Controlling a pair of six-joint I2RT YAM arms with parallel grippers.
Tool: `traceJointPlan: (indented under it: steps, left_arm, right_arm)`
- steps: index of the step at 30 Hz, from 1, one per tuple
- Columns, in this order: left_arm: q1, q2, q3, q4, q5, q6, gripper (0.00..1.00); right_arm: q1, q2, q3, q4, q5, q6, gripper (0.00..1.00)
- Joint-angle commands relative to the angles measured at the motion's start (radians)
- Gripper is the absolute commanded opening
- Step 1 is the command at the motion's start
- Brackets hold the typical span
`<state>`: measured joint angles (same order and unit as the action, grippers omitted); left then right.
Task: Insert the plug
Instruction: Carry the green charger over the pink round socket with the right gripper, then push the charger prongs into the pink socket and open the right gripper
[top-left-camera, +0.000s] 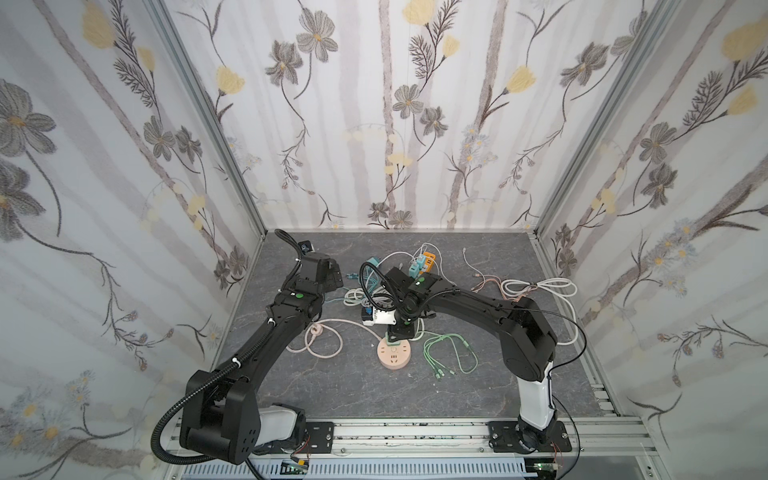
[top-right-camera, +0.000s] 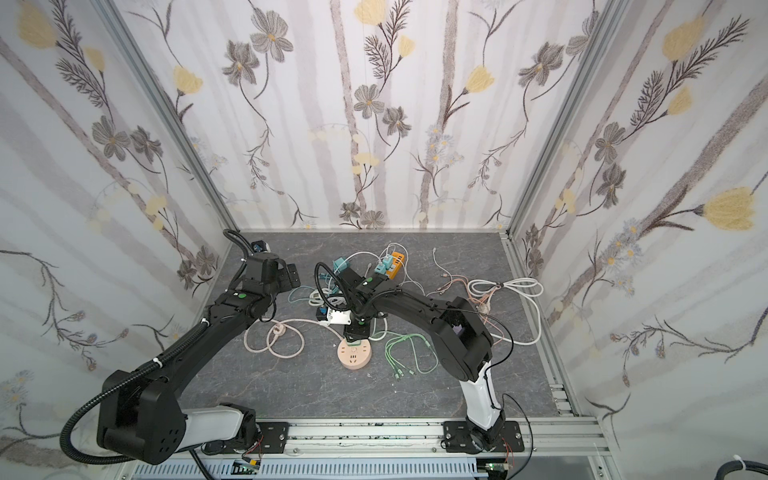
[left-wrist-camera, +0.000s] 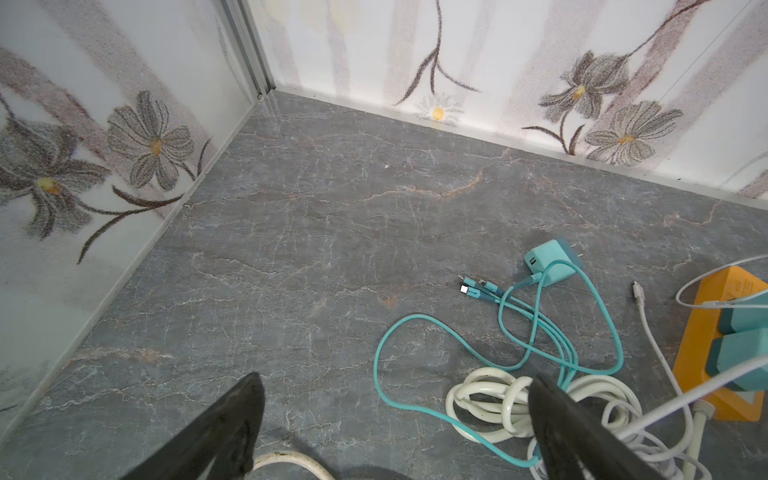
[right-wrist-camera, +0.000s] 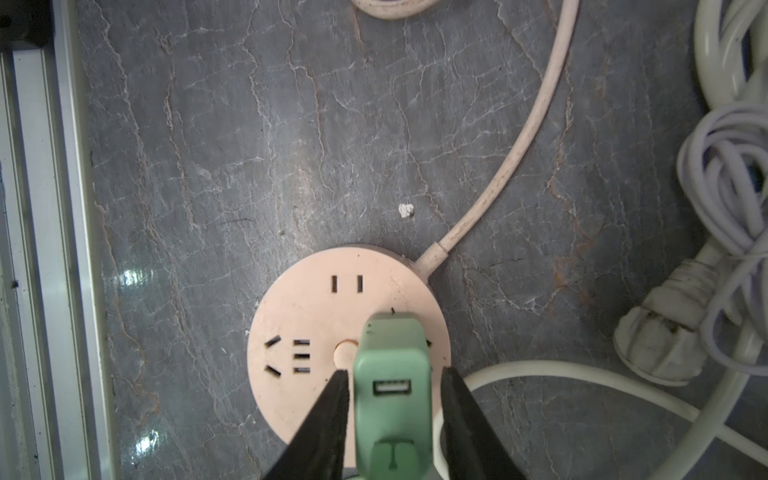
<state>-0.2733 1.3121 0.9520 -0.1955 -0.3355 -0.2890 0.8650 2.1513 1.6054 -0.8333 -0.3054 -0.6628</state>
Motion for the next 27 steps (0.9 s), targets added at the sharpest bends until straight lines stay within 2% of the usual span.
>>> traceJointPlan:
  steps: [1,4,6,7,8,18,23,27]
  left_arm:
    - [0.001,0.006,0.014,-0.01,0.005,-0.021,1.0]
    - [0.001,0.006,0.016,-0.007,-0.001,-0.028,1.0]
    - [0.002,0.006,0.02,-0.009,-0.002,-0.037,1.0]
    - [0.001,0.005,0.022,-0.01,-0.004,-0.041,1.0]
    - [0.0,0.004,0.022,-0.009,-0.003,-0.043,1.0]
    - [0.0,-0.003,0.013,-0.004,-0.041,-0.057,1.0]
    - [-0.003,0.03,0.04,-0.011,-0.017,-0.053,1.0]
    - [-0.007,0.084,0.095,-0.033,0.037,-0.048,1.0]
  right_arm:
    - [-0.003,-0.02,-0.014,0.01,-0.026,-0.012,0.53]
    - [-0.007,-0.047,-0.058,0.027,-0.023,-0.014,0.63]
    - [-0.009,-0.064,-0.089,0.032,-0.017,-0.014,0.73]
    - [-0.009,-0.072,-0.105,0.033,-0.015,-0.012,0.82]
    - [-0.009,-0.082,-0.122,0.034,-0.017,-0.011,0.99]
    - [-0.001,-0.223,-0.307,0.06,-0.042,0.061,0.99]
    - [-0.004,-0.263,-0.388,-0.006,-0.077,0.02,0.99]
    - [-0.003,-0.277,-0.371,-0.081,-0.137,-0.007,0.99]
